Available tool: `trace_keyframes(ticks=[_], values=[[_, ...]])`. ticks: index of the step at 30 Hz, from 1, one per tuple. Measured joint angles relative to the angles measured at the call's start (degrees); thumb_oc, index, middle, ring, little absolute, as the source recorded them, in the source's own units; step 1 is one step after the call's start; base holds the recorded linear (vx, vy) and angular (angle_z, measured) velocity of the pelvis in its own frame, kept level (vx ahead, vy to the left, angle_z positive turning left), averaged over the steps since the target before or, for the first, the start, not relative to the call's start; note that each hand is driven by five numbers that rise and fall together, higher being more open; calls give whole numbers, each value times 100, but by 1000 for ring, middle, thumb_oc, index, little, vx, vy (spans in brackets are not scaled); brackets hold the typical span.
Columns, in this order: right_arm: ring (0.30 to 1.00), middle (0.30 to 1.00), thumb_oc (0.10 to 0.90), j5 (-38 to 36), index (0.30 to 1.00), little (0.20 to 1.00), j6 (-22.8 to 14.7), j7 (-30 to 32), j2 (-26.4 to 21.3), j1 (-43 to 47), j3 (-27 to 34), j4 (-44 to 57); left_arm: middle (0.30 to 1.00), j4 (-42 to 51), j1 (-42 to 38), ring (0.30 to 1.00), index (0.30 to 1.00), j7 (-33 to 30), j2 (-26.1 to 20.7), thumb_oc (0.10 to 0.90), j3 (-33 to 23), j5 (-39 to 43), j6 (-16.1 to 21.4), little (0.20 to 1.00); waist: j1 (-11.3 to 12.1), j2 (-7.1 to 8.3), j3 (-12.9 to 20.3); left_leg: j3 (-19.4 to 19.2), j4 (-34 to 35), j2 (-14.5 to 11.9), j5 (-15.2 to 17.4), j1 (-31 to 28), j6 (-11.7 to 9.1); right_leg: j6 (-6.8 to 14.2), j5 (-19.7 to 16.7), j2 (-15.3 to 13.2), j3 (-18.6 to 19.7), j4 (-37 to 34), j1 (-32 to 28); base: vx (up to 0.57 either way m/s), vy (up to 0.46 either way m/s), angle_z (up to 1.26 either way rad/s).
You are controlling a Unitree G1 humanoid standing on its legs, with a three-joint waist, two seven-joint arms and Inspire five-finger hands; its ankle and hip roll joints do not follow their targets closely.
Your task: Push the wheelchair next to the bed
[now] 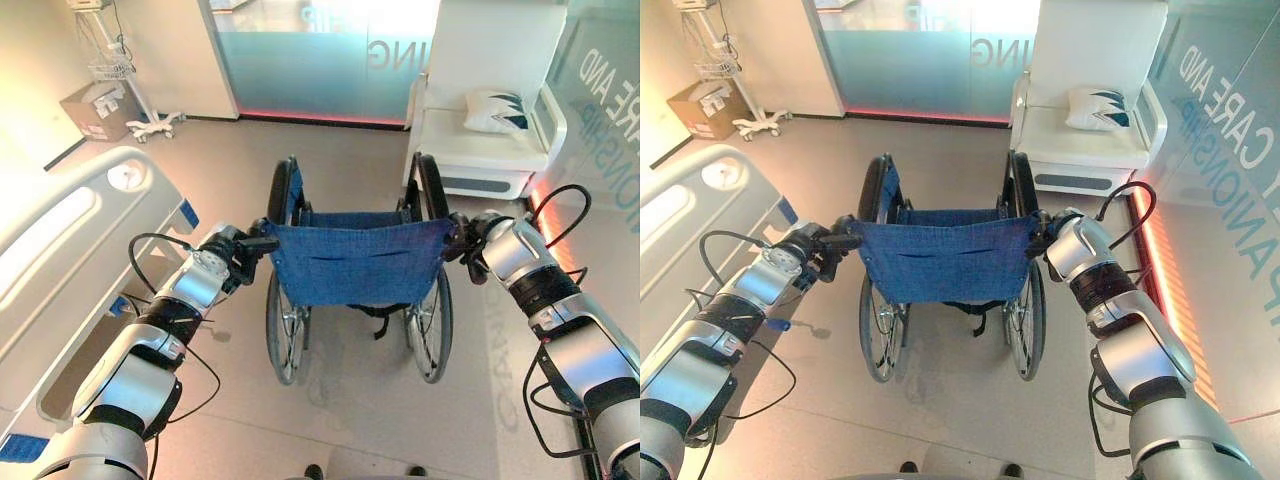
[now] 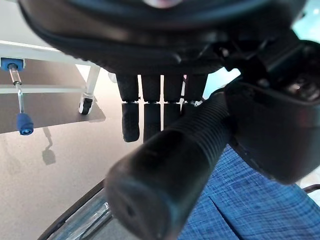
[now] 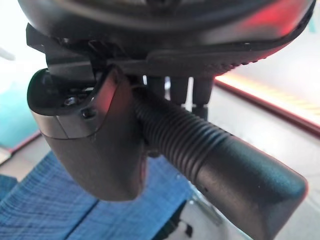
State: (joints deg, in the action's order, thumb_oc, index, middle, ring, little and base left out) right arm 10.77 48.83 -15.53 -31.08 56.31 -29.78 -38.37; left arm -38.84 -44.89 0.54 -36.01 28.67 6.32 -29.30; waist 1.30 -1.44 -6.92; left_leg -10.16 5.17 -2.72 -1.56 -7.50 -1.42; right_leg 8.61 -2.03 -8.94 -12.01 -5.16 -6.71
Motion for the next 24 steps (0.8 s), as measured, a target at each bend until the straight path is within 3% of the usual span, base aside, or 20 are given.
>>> trace_keyframes(ticks=[7,9,11,13,14,17,20,22,23,24], values=[[300,300,400,-49,300,300,-203,164,-6,176,0,-342,300,-194,-444,300,300,585,-6,400,214,-615,30,300,8,82,-177,22,-141,46,42,65,40,2,-1,-66,-133,59,-28,14,76,4],[300,300,400,-138,300,300,-328,304,-79,417,-19,-507,300,-349,-862,300,300,817,-7,400,436,-842,29,300,0,67,-417,65,-470,107,226,287,158,0,123,-177,-150,645,281,76,18,-3],[300,300,400,-253,300,300,-615,519,-358,504,-42,-513,300,-663,-1458,300,300,1046,138,400,760,-1057,37,300,-82,-105,-852,343,-868,54,409,411,256,2,187,-377,-123,2413,1068,226,-87,8],[300,300,400,-283,300,300,-630,526,-406,428,-37,-520,300,-606,-1483,300,300,1148,156,400,805,-1199,37,300,-77,-10,-941,493,-738,228,339,140,403,3,404,-612,-45,3258,1703,196,-105,-9],[300,300,400,-320,300,300,-630,526,-401,409,-38,-520,300,-606,-1483,300,300,1193,150,400,805,-1240,36,300,-77,26,-959,519,-724,267,345,85,426,-32,421,-616,-28,3114,1752,270,-237,-3],[300,300,400,-450,300,300,-629,527,-326,384,-7,-393,300,-645,-1486,300,300,1231,14,400,747,-1322,38,300,-299,253,-937,591,-750,387,417,172,421,68,313,-572,-11,1474,1905,361,-336,30],[300,300,400,-444,300,300,-629,524,-329,466,-7,-360,300,-748,-1468,300,300,1097,10,400,623,-1217,168,300,-388,242,-924,694,-744,272,449,222,365,146,262,-575,157,1583,2011,299,-324,43],[300,300,400,-447,300,300,-629,456,-368,456,-52,-372,300,-850,-1367,300,300,1036,58,400,507,-1034,272,300,-393,204,-778,727,-859,114,549,266,202,125,276,-501,280,2106,1968,325,-306,36],[300,300,400,-445,300,300,-629,411,-366,441,-101,-371,300,-848,-1296,300,300,1014,40,400,517,-915,278,300,-362,283,-600,714,-895,108,611,316,52,137,312,-513,240,2001,1762,370,-316,22],[300,300,400,-407,300,300,-694,404,-393,453,-138,-363,300,-851,-1193,300,300,903,93,400,479,-813,295,300,-331,100,-557,850,-914,-40,662,304,-99,-115,301,-382,104,1900,1633,380,-329,38]])
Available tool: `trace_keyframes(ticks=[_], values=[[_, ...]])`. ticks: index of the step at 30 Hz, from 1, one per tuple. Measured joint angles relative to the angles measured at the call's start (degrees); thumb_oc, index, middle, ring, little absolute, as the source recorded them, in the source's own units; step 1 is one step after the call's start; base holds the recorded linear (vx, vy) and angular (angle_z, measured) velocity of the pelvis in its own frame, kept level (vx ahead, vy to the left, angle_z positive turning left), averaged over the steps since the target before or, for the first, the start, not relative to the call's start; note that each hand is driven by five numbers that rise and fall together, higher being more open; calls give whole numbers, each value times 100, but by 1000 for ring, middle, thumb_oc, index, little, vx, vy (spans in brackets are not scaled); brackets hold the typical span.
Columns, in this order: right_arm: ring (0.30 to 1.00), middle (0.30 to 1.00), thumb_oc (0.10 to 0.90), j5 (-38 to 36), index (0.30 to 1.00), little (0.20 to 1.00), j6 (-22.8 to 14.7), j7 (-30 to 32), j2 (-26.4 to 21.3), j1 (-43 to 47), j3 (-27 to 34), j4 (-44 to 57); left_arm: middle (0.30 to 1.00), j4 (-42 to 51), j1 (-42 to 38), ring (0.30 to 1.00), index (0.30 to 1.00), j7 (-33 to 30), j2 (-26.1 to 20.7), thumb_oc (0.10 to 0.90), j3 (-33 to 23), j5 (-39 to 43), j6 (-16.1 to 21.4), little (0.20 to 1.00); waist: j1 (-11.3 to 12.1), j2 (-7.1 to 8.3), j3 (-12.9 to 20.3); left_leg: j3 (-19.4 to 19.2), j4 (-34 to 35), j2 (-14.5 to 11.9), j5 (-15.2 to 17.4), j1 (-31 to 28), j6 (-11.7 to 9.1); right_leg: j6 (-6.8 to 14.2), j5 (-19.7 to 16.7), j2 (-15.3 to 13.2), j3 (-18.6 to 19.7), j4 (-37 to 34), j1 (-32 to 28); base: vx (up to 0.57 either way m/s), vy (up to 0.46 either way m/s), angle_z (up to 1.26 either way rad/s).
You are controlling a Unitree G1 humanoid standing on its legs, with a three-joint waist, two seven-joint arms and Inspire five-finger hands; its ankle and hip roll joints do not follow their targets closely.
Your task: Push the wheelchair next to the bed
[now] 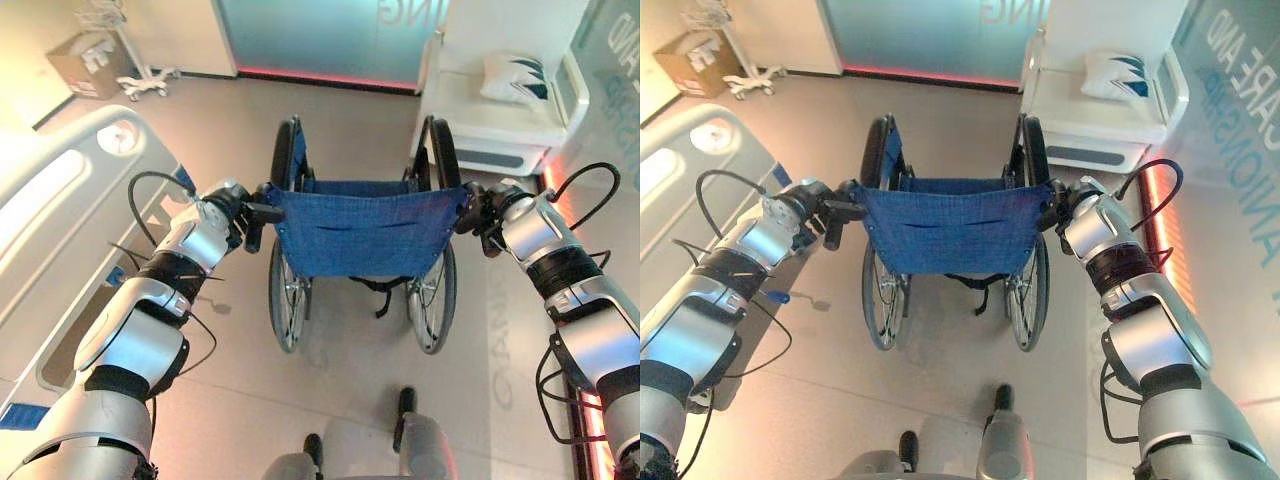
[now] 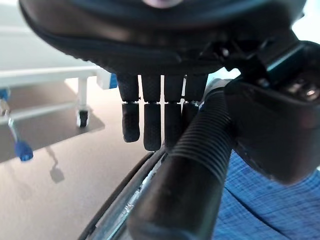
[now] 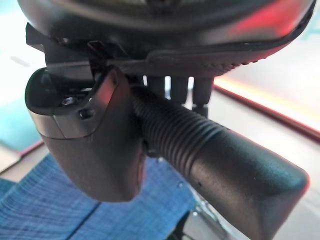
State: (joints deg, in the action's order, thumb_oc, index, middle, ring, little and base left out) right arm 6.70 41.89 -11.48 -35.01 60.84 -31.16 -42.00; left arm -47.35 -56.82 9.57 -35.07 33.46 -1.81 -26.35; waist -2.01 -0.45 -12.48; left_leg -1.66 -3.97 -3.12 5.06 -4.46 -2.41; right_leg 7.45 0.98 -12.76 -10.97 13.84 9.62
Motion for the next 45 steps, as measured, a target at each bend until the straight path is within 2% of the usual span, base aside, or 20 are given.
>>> trace_keyframes(ticks=[1,3,5,8,12,15,19,21,22,23,24,26,27,28,29,30,33,38,40,45], values=[[300,300,400,17,300,300,-80,-1,-78,-3,-118,2,300,-5,127,300,300,-117,106,400,-33,42,3,300,-16,-201,101,-21,-8,-219,0,3,-19,-80,84,144,-222,0,-117,302,-277,38],[300,300,400,22,300,300,-106,-7,-157,-27,-185,1,300,74,279,300,300,-143,158,400,-75,97,45,300,43,-337,186,-183,-50,-381,-33,-30,-63,-210,205,283,-347,92,-175,263,-331,35],[300,300,400,2,300,300,-139,-10,-288,-101,-182,9,300,270,436,300,300,-262,236,400,-185,110,52,300,157,-347,237,-268,-196,-530,-137,21,-178,-293,397,394,-447,103,-270,238,-360,31],[300,300,400,-7,300,300,-224,12,-338,-111,-128,12,300,389,425,300,300,-291,240,400,-233,50,52,300,147,-296,267,-421,-233,-599,-325,141,-67,-399,566,456,-567,136,-300,149,-228,35],[300,300,400,-42,300,300,-306,67,-308,-270,-93,37,300,389,425,300,300,-311,216,400,-120,-84,55,300,155,-74,399,-469,-362,-526,-740,318,-119,-482,674,474,-814,-66,-461,216,-213,28],[300,300,400,-40,300,300,-369,170,-203,-439,-98,-10,300,421,612,300,300,-352,201,400,-105,-86,94,300,328,160,408,-139,-646,-46,-577,450,-226,-496,531,428,-519,-506,-764,236,-151,-19],[300,300,400,-24,300,300,-408,206,-165,-576,-94,-38,300,484,770,300,300,-348,188,400,-128,-84,106,300,511,-18,483,-79,-6,546,-638,699,-106,-518,554,696,-294,-857,-1080,328,-97,-29],[300,300,400,-27,300,300,-407,203,-119,-664,-70,-72,300,488,779,300,300,-356,163,400,-126,-83,104,300,725,70,429,122,178,672,-660,924,-139,-520,555,688,-60,-1009,-1280,377,-14,-62],[300,300,400,-29,300,300,-407,198,-108,-685,-68,-76,300,487,787,300,300,-338,153,400,-117,-83,104,300,750,75,424,172,170,658,-674,1026,-163,-520,557,681,-38,-1073,-1355,528,50,-77],[300,300,400,-30,300,300,-406,163,-78,-697,-75,-97,300,523,888,300,300,-296,139,400,-152,-103,104,300,866,46,390,301,186,586,-847,1317,-434,-528,560,637,145,-1283,-1569,341,67,-65],[300,300,400,-29,300,300,-407,142,-82,-698,-78,-96,300,534,917,300,300,-283,141,400,-172,-123,104,300,910,17,369,290,142,541,-876,1387,-479,-522,556,605,149,-1376,-1647,426,119,-99],[300,300,400,-25,300,300,-410,38,-90,-696,-185,-94,300,712,1200,300,300,-90,98,400,-262,-276,100,300,986,-300,468,252,-333,305,-679,1694,-530,-452,587,632,156,-1876,-2115,357,153,-95],[300,300,400,36,300,300,-415,-105,-175,-648,-259,-78,300,828,1319,300,300,9,78,400,-341,-307,112,300,1049,-635,526,233,-340,111,-648,1719,-371,-393,584,761,152,-1600,-2204,320,176,-74],[300,300,400,65,300,300,-420,-106,-161,-642,-262,-76,300,868,1351,300,300,8,60,400,-427,-309,128,300,1098,-622,494,140,-364,104,-745,1677,-330,-281,732,733,154,-1137,-2054,360,193,-59],[300,300,400,58,300,300,-419,-106,-97,-573,-255,-107,300,995,1355,300,300,-99,-7,400,-683,-309,149,300,1120,-428,494,9,-181,165,-744,1629,-334,-294,1148,745,42,-193,-1609,311,157,-43],[300,300,400,-24,300,300,-419,-129,-62,-443,-229,-130,300,1134,1328,300,300,-108,-157,400,-798,-305,187,300,1082,-176,437,-56,23,364,-735,1520,-343,-328,1438,717,-28,-309,-1585,296,132,-18],[300,300,400,-23,300,300,-425,-135,-33,-418,-149,-128,300,918,1201,300,300,-114,-139,400,-681,-308,216,300,957,-143,402,-65,-88,584,-731,1421,-311,-211,1370,633,53,-984,-2116,419,159,-4],[300,300,400,-33,300,300,-430,-138,-39,-526,-41,-153,300,1045,1162,300,300,-74,-228,400,-700,-316,347,300,1092,288,451,15,-605,1014,-568,1367,506,-103,1424,241,-244,-1138,-2539,307,172,-6],[300,300,400,-31,300,300,-529,-112,-57,-403,-26,-252,300,1091,1116,300,300,-172,-215,400,-736,-358,353,300,1100,234,452,51,-731,1020,-506,1421,779,33,1345,244,-414,-801,-2412,234,169,5],[300,300,400,-30,300,300,-579,-31,-222,-430,-15,-282,300,1087,1101,300,300,-324,-6,400,-736,-539,453,300,1036,162,460,232,-642,1017,-409,1085,875,-103,1242,108,-456,1049,-1817,266,131,28]])
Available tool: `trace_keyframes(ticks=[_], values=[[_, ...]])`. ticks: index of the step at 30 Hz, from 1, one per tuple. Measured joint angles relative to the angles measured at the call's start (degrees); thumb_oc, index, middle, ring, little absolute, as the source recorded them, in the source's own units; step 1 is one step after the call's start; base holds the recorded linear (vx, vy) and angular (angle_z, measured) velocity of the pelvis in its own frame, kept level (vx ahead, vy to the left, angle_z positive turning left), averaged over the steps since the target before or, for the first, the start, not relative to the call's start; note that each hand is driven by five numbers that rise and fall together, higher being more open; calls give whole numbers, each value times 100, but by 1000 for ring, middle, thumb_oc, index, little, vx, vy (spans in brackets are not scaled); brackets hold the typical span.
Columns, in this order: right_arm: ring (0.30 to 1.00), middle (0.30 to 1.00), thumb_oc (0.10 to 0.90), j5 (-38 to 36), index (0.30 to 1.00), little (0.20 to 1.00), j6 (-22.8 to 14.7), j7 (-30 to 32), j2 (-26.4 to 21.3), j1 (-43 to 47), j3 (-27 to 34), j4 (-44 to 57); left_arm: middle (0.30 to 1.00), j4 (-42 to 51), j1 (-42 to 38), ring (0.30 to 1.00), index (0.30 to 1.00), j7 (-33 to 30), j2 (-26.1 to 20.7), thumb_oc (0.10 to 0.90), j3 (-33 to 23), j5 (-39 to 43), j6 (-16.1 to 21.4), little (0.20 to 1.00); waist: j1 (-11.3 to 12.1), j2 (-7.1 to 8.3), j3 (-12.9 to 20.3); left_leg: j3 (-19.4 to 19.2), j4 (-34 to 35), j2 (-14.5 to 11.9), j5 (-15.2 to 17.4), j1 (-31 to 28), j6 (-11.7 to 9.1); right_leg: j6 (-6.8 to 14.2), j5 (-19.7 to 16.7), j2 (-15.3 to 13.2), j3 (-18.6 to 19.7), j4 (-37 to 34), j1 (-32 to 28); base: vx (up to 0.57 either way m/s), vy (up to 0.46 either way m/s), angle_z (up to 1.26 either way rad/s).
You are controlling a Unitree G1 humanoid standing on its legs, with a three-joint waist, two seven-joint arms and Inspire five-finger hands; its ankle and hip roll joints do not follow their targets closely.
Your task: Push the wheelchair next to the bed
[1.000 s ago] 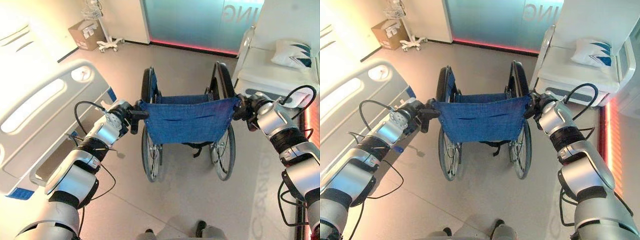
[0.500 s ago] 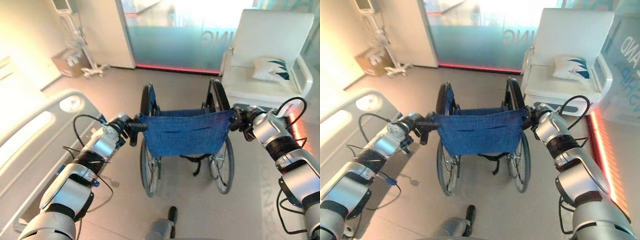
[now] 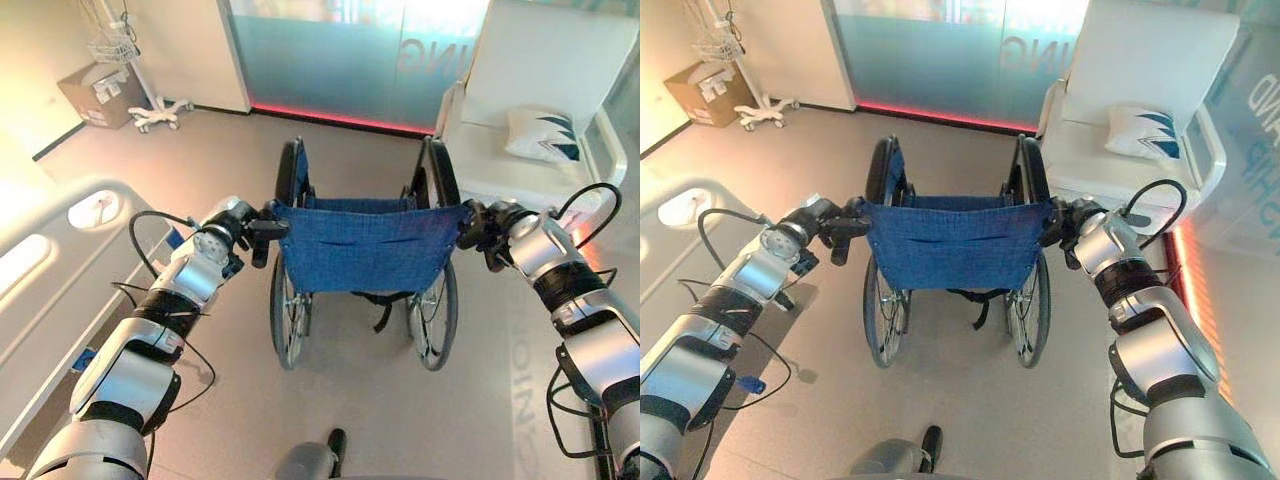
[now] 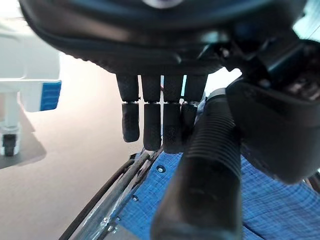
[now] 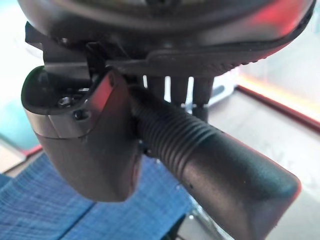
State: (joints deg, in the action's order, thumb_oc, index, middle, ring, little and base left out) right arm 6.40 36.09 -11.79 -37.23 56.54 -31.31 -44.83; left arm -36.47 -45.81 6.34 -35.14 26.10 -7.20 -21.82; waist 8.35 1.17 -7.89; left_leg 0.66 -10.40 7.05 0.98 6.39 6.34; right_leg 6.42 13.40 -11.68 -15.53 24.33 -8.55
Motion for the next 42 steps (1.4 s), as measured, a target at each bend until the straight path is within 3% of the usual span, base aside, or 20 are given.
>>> trace_keyframes(ticks=[2,3,5,6,8,9,10,11,13,15,18,19,20,21,24,27,31,38,40,42], values=[[300,300,400,5,300,300,-114,59,-15,-104,1,-16,300,-8,72,300,300,-50,88,400,-20,-45,29,300,18,-188,-13,317,420,-157,17,-479,27,-229,-237,-33,125,1012,425,271,-29,-8],[300,300,400,42,300,300,-197,66,-8,-141,0,-16,300,9,157,300,300,-66,141,400,-39,-138,25,300,46,-389,-58,496,648,-295,64,-772,49,-389,-111,37,106,994,573,253,-70,-34],[300,300,400,135,300,300,-305,61,12,-141,-59,55,300,-8,328,300,300,-51,159,400,-98,-220,23,300,51,-799,-76,605,866,-579,56,-1095,-5,-417,-69,295,48,379,884,350,-177,-34],[300,300,400,209,300,300,-305,47,30,-134,-88,139,300,-24,338,300,300,-28,144,400,-116,-245,-7,300,47,-899,-75,779,882,-644,168,-1166,-59,-308,-145,333,32,-135,1148,473,-251,-5],[300,300,400,223,300,300,-285,49,149,-87,-91,198,300,-147,312,300,300,50,84,400,-252,-329,-13,300,-97,-814,-95,1080,895,-648,218,-1251,-175,131,-660,243,87,-1252,1610,452,-208,46],[300,300,400,225,300,300,-258,53,183,-76,-84,198,300,-198,280,300,300,54,76,400,-275,-326,2,300,-130,-742,-93,1185,895,-635,279,-1257,-212,232,-858,201,111,-1464,1753,463,-187,68],[300,300,400,221,300,300,-153,50,254,-25,-84,196,300,-236,232,300,300,72,37,400,-320,-327,37,300,-147,-576,-105,1331,878,-599,381,-1312,-286,342,-1226,142,202,-2047,1924,468,-218,70],[300,300,400,223,300,300,-69,51,351,9,-67,189,300,-234,228,300,300,84,-35,400,-356,-325,53,300,-220,-392,-118,1473,837,-557,507,-1335,-380,383,-1346,54,265,-2440,1968,510,-268,77],[300,300,400,222,300,300,60,33,445,49,-66,217,300,-234,238,300,300,144,-181,400,-366,-322,111,300,-312,-134,-112,1749,725,-514,753,-1421,-536,354,-1588,-101,261,-2420,1947,492,-303,87],[300,300,400,242,300,300,76,-1,350,141,-90,225,300,-168,248,300,300,188,-157,400,-366,-342,130,300,-355,-294,-147,1541,276,-702,979,-1284,-764,374,-1634,123,214,-2034,1898,484,-339,82],[300,300,400,247,300,300,76,-147,40,166,-135,253,300,-13,257,300,300,318,-69,400,-269,-346,158,300,-429,-425,-159,1238,9,-710,1064,-1095,-732,155,-1518,284,324,-1493,1835,447,-371,91],[300,300,400,239,300,300,76,-202,-80,146,-147,239,300,32,264,300,300,325,25,400,-285,-346,174,300,-437,-427,-161,1284,31,-749,1084,-1156,-758,-166,-1313,376,446,-1264,1837,460,-372,81],[300,300,400,236,300,300,76,-221,-179,157,-194,229,300,37,291,300,300,316,125,400,-304,-351,196,300,-398,-512,-117,1272,36,-862,1103,-1226,-790,-206,-1112,403,363,-993,1876,486,-394,57],[300,300,400,232,300,300,75,-230,-214,161,-190,229,300,48,322,300,300,315,140,400,-316,-355,203,300,-367,-463,-142,1255,44,-863,1120,-1244,-819,-230,-1051,393,337,-901,1910,358,-262,32],[300,300,400,236,300,300,71,-278,-279,176,-301,228,300,3,250,300,300,326,244,400,-291,-387,151,300,-358,-551,-82,948,23,-1032,1015,-1288,-975,-309,-656,413,109,-538,1811,376,-294,34],[300,300,400,233,300,300,70,-309,-214,165,-364,211,300,-168,181,300,300,246,298,400,-254,-430,86,300,-407,-521,-20,751,-56,-1185,845,-1254,-1213,-424,-518,467,-168,-656,1599,257,-288,35],[300,300,400,234,300,300,70,-306,-150,174,-398,161,300,-443,-88,300,300,228,321,400,-50,-429,-59,300,-434,-317,89,630,-125,-1206,338,-1042,-1413,-562,-532,476,-483,-1066,1355,190,-213,33],[300,300,400,422,300,300,47,-447,-121,177,-563,-113,300,-453,-113,300,300,422,359,400,236,-467,-140,300,-405,-146,212,342,-316,-1186,9,-923,-1487,-681,-543,518,-842,-1565,893,221,-151,24],[300,300,400,529,300,300,46,-571,-56,174,-598,-185,300,-371,-45,300,300,580,357,400,290,-638,-144,300,-366,-98,197,347,-169,-991,36,-809,-1490,-696,-534,527,-786,-1877,635,236,-140,4],[300,300,400,751,300,300,46,-726,-68,171,-619,-211,300,-116,67,300,300,714,319,400,298,-753,-169,300,-224,-35,176,298,222,-650,8,-420,-1457,-648,-817,565,-678,-2449,362,219,-89,-25]])
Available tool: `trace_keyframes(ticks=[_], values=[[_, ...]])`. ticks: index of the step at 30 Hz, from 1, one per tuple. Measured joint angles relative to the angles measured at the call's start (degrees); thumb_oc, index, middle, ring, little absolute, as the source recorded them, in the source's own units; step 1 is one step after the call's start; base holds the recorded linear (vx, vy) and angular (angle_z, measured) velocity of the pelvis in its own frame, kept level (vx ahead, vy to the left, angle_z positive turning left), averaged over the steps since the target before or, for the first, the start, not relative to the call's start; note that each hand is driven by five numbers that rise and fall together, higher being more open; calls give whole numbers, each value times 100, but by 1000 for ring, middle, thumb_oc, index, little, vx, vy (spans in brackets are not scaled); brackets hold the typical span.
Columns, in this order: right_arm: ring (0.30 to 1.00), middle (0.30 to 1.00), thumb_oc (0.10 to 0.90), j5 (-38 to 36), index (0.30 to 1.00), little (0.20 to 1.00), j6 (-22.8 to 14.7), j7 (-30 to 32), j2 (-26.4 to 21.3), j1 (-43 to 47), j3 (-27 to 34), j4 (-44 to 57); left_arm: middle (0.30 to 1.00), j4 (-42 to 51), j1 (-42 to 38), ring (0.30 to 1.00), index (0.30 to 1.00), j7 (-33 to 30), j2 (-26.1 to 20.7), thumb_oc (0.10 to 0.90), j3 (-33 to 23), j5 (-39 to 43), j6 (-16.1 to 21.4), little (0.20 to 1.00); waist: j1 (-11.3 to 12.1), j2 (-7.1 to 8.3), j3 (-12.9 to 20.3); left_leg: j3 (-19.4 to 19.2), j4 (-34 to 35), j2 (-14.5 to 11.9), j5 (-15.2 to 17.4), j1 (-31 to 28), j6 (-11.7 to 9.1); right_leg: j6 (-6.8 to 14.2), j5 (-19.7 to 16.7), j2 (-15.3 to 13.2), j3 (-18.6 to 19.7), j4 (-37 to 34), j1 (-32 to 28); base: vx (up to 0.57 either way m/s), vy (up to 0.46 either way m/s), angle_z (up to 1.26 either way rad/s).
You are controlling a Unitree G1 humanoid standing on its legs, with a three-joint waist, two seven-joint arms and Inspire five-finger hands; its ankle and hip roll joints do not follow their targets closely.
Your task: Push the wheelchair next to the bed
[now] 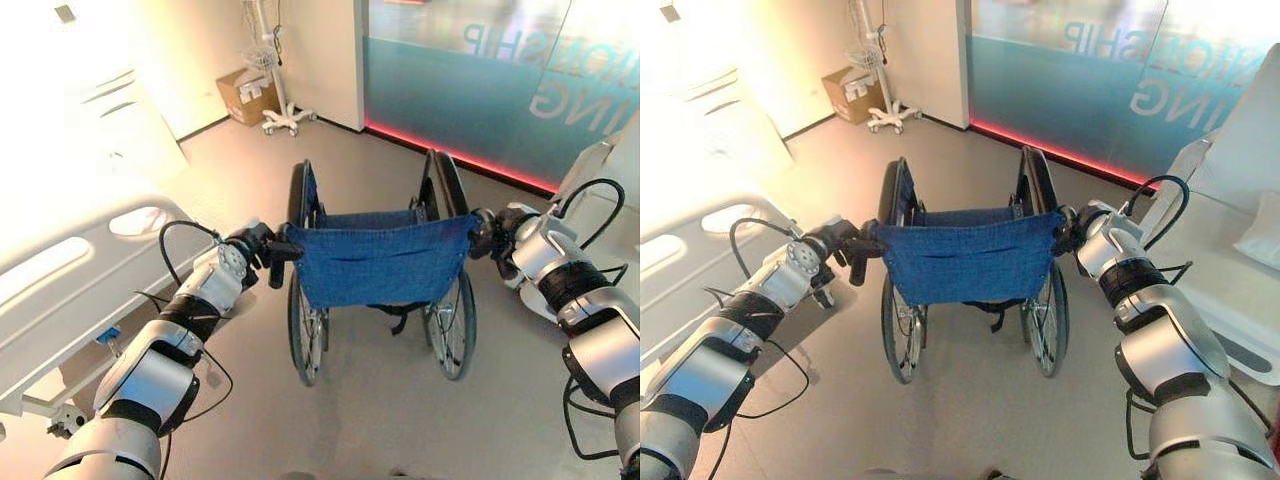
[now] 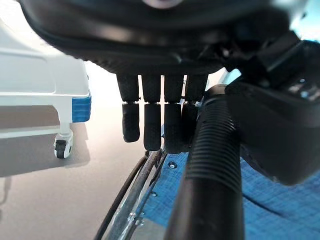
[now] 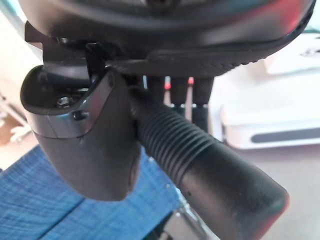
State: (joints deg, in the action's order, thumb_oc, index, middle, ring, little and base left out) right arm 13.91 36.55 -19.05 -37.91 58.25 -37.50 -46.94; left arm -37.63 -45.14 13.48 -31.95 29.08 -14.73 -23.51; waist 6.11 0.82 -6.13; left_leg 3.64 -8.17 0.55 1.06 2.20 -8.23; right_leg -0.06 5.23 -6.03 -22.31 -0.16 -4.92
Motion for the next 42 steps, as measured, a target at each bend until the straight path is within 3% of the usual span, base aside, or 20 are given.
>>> trace_keyframes(ticks=[3,7,8,9,11,12,13,14,16,19,22,23,25,27,30,34,36,38,39,42], values=[[300,300,400,194,300,300,0,-159,-80,-29,-104,-47,300,381,111,300,300,286,-75,400,-6,-78,-153,300,433,-71,-28,-136,101,205,-322,961,100,103,-153,123,-100,-482,-380,355,-27,-69],[300,300,400,202,300,300,-259,-399,19,-40,-272,-228,300,881,431,300,300,960,-618,400,-79,-20,-167,300,844,-349,-102,-591,95,42,-557,1314,48,401,37,274,-341,-520,-988,351,29,-94],[300,300,400,204,300,300,-289,-487,27,-41,-386,-241,300,1049,518,300,300,1245,-802,400,-124,-14,-79,300,893,-474,-17,-704,32,36,-515,1289,3,517,164,420,-285,-500,-1116,337,57,-50],[300,300,400,246,300,300,-292,-584,-7,-41,-386,-238,300,1170,558,300,300,1411,-952,400,-138,-11,111,300,885,-666,109,-620,118,55,-578,1247,200,567,294,650,-192,-422,-1172,450,80,-38],[300,300,400,364,300,300,-299,-600,45,-13,-376,-242,300,1231,592,300,300,1395,-1077,400,-395,-21,332,300,939,-433,136,-720,82,126,-527,1331,256,368,677,583,-20,109,-958,412,74,16],[300,300,400,362,300,300,-299,-609,12,-11,-312,-270,300,1200,488,300,300,1318,-1087,400,-520,-21,502,300,809,-91,65,-871,-72,314,-215,1418,156,463,789,337,-92,119,-950,271,53,69],[300,300,400,362,300,300,-299,-615,21,-26,-261,-316,300,1216,499,300,300,1255,-1072,400,-536,-21,575,300,776,101,23,-902,-264,408,-216,1336,526,514,891,181,-194,230,-986,392,92,54],[300,300,400,362,300,300,-299,-633,12,-49,-180,-341,300,1293,516,300,300,1260,-1096,400,-584,-34,649,300,846,123,15,-862,-131,532,-442,1061,1026,646,1081,170,-163,451,-1087,378,91,14],[300,300,400,362,300,300,-299,-620,9,-69,-146,-323,300,1315,615,300,300,1253,-1111,400,-711,-36,774,300,865,258,16,-839,-181,732,-384,985,1309,801,1286,-46,-152,767,-1160,375,125,2],[300,300,400,340,300,300,-405,-600,-260,-115,-78,-165,300,1388,526,300,300,1264,-1122,400,-682,-36,938,300,821,223,24,-607,-252,815,-291,933,1512,795,1297,-112,-120,1803,-806,333,143,37],[300,300,400,313,300,300,-438,-489,-465,-360,119,-8,300,1396,441,300,300,1190,-1029,400,-534,-19,1046,300,728,202,-93,131,131,930,-340,348,1785,523,1103,-387,377,3753,-51,338,-37,63],[300,300,400,315,300,300,-491,-440,-472,-357,130,-8,300,1396,455,300,300,1185,-1027,400,-515,-18,1046,300,733,86,-174,268,207,888,-345,167,1776,485,1129,-349,462,3703,-1,356,-182,-8],[300,300,400,316,300,300,-682,-397,-684,-305,133,190,300,1401,462,300,300,1217,-960,400,-505,-18,1047,300,803,-379,-448,685,260,714,-193,-192,1709,427,1167,-321,459,3622,532,331,-248,-26],[300,300,400,325,300,300,-682,-404,-789,-162,122,479,300,1328,462,300,300,1373,-1005,400,-672,-16,1055,300,717,-643,-555,928,255,604,-63,-312,1635,798,828,-453,544,2239,1279,468,-325,24],[300,300,400,330,300,300,-623,-419,-677,-109,159,492,300,1165,436,300,300,1231,-1012,400,-880,-16,1179,300,541,-342,-716,1505,239,704,210,-499,1397,1154,-253,-825,646,160,1597,492,-326,84],[300,300,400,330,300,300,-435,-612,-559,-72,301,504,300,1198,436,300,300,1021,-1144,400,-1023,-29,1331,300,392,273,-707,1853,-411,606,965,-357,1016,1246,-629,-1082,1040,113,1428,434,-324,113],[300,300,400,330,300,300,-427,-619,-654,-37,317,531,300,1237,430,300,300,894,-1083,400,-1019,-51,1384,300,224,161,-677,1904,-576,189,1190,-272,964,1220,-776,-727,1065,549,1408,443,-373,154],[300,300,400,344,300,300,-427,-634,-826,-15,236,530,300,1239,481,300,300,831,-874,400,-985,-47,1390,300,123,22,-647,1461,-975,55,1218,-219,875,707,-628,-572,1004,990,1340,360,-339,130],[300,300,400,366,300,300,-430,-694,-1005,-9,53,597,300,1319,653,300,300,845,-758,400,-939,-29,1386,300,164,-196,-520,1027,-744,-176,1160,-378,773,612,-377,-479,857,1197,1287,130,-121,56],[300,300,400,388,300,300,-499,-698,-1263,55,-181,679,300,1533,814,300,300,859,-584,400,-971,-16,1299,300,281,-296,-458,697,-295,-367,694,-550,311,537,-217,-419,688,1167,1076,253,-276,47]])
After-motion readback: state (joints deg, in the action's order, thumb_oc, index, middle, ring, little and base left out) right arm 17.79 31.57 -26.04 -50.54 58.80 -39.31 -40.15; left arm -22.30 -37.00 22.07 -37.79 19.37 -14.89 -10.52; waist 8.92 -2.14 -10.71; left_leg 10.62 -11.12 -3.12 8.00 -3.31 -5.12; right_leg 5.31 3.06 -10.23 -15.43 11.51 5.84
